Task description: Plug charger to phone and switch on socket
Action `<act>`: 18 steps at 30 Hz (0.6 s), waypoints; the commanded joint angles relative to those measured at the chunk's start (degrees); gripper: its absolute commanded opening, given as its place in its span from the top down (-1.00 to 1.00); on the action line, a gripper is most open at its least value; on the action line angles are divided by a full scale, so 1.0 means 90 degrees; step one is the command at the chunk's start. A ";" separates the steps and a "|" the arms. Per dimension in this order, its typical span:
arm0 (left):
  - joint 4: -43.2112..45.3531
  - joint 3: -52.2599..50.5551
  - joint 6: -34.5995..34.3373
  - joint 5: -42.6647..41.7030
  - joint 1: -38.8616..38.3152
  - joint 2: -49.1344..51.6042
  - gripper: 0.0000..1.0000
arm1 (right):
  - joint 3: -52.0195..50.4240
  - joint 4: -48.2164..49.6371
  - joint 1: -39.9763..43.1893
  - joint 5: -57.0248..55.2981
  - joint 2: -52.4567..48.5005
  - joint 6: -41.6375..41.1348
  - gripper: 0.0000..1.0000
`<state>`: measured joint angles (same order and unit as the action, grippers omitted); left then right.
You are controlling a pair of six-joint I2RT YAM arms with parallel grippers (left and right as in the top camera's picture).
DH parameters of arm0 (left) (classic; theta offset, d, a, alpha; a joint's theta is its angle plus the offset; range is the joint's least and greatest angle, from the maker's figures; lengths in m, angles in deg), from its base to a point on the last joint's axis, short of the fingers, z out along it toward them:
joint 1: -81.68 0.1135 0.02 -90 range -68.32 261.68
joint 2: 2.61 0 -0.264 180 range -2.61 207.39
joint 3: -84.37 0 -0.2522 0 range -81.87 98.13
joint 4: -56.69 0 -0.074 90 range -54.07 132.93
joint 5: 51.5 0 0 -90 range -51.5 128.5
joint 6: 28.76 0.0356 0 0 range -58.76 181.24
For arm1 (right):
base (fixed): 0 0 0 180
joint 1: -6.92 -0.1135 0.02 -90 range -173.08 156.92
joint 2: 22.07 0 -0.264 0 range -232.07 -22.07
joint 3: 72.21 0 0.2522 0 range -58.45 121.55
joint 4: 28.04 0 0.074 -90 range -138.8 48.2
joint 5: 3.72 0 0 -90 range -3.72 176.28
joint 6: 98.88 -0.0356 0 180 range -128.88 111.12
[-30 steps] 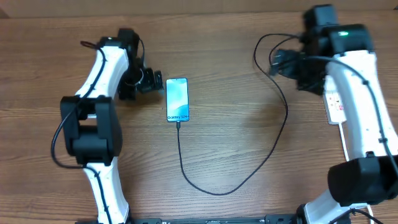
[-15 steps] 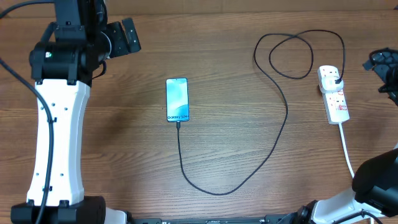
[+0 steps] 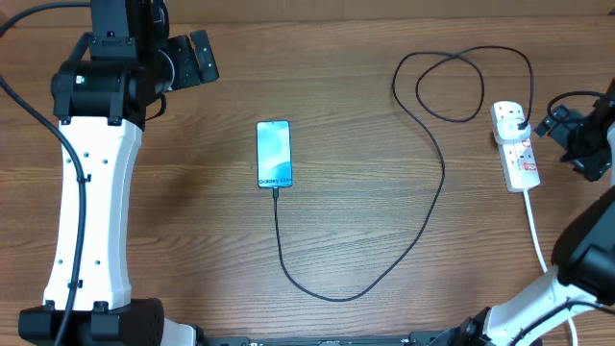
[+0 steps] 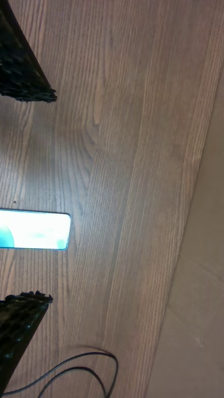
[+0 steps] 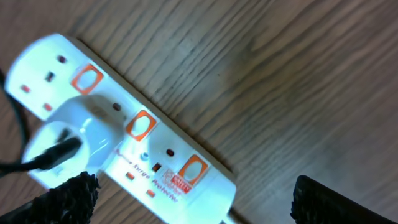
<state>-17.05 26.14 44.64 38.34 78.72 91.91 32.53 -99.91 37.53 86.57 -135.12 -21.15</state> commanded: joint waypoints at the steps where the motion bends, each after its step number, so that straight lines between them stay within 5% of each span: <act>1: 0.0002 -0.0019 -0.0085 0.0085 -0.0007 0.0024 -0.99 | 0.0155 0.0170 0.0041 0.0197 -0.0673 0.0206 -1.00; 18: 0.0002 -0.0019 -0.0085 0.0083 -0.0007 0.0027 -0.99 | 0.0022 0.0794 0.0070 -0.0163 -0.0823 -0.0294 -1.00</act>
<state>-17.05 26.16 44.64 38.36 78.72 91.91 32.64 -92.82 38.27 85.83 -142.88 -23.49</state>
